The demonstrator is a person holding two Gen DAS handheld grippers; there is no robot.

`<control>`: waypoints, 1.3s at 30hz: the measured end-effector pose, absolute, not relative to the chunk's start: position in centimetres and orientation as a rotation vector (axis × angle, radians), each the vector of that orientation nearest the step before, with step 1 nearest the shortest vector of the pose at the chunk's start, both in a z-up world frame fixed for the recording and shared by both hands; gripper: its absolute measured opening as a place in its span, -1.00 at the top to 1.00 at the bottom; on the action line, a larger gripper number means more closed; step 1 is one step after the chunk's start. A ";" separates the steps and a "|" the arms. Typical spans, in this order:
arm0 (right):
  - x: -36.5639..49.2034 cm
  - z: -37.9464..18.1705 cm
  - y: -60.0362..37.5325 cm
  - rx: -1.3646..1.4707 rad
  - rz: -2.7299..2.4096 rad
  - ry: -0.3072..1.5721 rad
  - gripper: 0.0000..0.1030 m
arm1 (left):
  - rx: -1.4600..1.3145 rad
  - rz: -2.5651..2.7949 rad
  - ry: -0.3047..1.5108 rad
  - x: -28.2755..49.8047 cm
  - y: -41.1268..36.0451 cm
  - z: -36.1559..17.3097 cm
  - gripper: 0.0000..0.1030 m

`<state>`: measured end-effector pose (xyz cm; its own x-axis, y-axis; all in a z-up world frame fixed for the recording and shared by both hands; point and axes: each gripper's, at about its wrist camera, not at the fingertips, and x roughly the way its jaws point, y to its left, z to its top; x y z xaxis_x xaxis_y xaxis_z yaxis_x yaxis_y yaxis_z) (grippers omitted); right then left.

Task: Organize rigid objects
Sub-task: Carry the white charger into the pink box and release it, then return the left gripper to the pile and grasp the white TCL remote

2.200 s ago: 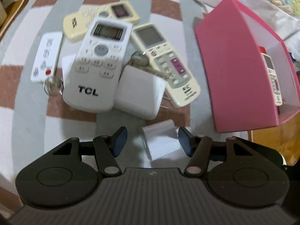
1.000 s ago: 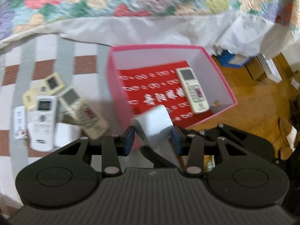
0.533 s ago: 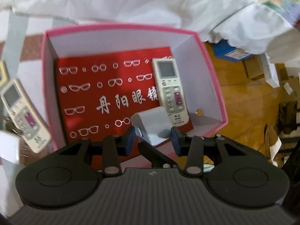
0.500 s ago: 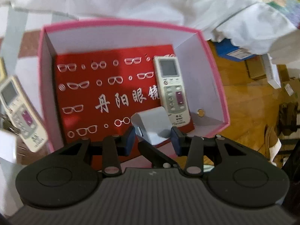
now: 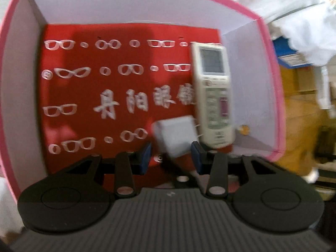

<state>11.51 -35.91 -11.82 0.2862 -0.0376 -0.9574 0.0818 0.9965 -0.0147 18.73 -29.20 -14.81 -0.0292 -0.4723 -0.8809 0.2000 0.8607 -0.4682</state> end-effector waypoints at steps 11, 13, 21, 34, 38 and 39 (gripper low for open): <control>7.3 -5.4 -35.1 0.045 0.072 1.084 -0.05 | -0.077 -0.644 1.318 17.4 -26.0 -7.7 0.00; 6.6 -4.0 -34.6 0.062 0.126 1.047 -0.05 | -0.056 -0.656 1.290 17.2 -24.9 -6.2 0.00; 4.4 -0.1 -30.5 0.058 0.335 0.980 -0.05 | 0.070 -0.663 1.206 15.2 -19.3 -0.9 -0.03; 5.4 2.0 -21.1 0.019 0.568 0.980 -0.24 | 0.102 -0.586 1.136 13.9 -6.9 2.0 -0.13; 6.1 1.2 -18.5 0.000 0.602 0.950 -0.52 | 0.052 -0.551 1.125 14.7 -3.3 0.5 -0.19; 6.2 1.0 -18.0 -0.009 0.606 0.937 -0.58 | 0.043 -0.544 1.122 15.0 -2.6 0.2 -0.20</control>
